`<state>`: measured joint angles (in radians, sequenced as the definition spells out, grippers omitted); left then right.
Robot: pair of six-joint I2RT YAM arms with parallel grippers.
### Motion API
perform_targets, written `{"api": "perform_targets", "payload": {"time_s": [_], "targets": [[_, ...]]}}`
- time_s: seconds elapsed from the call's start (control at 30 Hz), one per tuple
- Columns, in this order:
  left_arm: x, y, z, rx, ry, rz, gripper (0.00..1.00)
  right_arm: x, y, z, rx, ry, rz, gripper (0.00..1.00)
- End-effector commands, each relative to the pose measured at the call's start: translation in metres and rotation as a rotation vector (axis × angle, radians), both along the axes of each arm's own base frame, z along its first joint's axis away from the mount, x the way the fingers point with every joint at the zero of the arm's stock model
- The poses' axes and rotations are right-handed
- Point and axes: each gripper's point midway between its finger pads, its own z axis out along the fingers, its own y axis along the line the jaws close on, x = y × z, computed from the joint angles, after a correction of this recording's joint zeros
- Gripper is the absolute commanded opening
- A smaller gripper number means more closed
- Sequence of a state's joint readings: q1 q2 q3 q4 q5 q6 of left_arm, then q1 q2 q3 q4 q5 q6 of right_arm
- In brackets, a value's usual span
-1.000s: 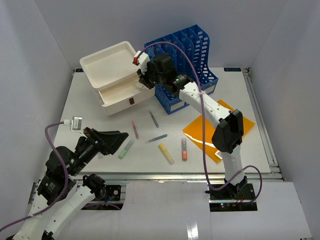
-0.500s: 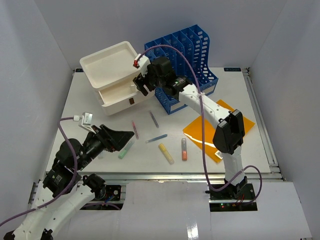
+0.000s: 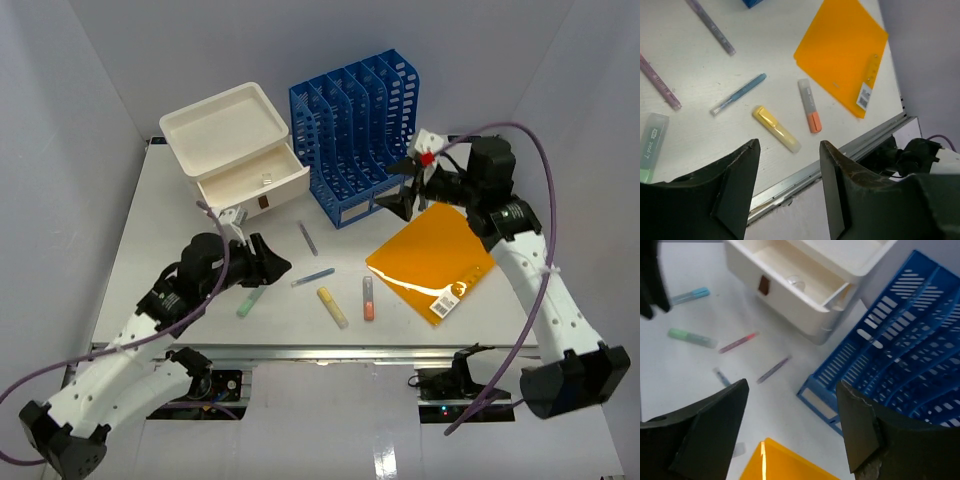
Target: Organize the desk
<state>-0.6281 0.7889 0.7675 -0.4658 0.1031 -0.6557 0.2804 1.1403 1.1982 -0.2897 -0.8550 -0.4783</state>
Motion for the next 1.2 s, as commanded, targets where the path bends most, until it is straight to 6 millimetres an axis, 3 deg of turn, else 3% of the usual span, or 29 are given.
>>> {"api": "perform_targets", "payload": {"time_s": [0.0,0.07,0.33,0.43,0.73,0.83,1.0,1.17], "targets": [[0.034,0.0,-0.006,0.183,-0.07,0.0,0.51,-0.077,-0.006,-0.076,0.023,0.119,0.233,0.69],[0.047,0.004,-0.016,0.267,-0.064,0.018,0.44,-0.085,-0.018,-0.095,0.028,0.12,0.208,0.65],[0.092,0.014,-0.019,0.612,-0.211,-0.063,0.32,-0.067,-0.061,-0.143,0.078,0.214,0.068,0.56],[0.105,0.016,-0.013,0.729,-0.287,-0.138,0.32,-0.059,-0.07,-0.146,0.082,0.232,0.028,0.56],[0.133,0.004,-0.002,0.942,-0.476,-0.378,0.37,-0.065,-0.074,-0.143,0.09,0.197,0.012,0.58],[0.143,0.004,-0.009,0.97,-0.47,-0.399,0.38,-0.065,-0.075,-0.142,0.095,0.2,0.01,0.58],[0.17,0.026,-0.019,1.022,-0.43,-0.334,0.41,-0.066,-0.076,-0.138,0.107,0.194,0.01,0.58],[0.203,0.051,-0.006,1.026,-0.418,-0.209,0.51,-0.067,-0.077,-0.136,0.119,0.198,0.013,0.58]]}}
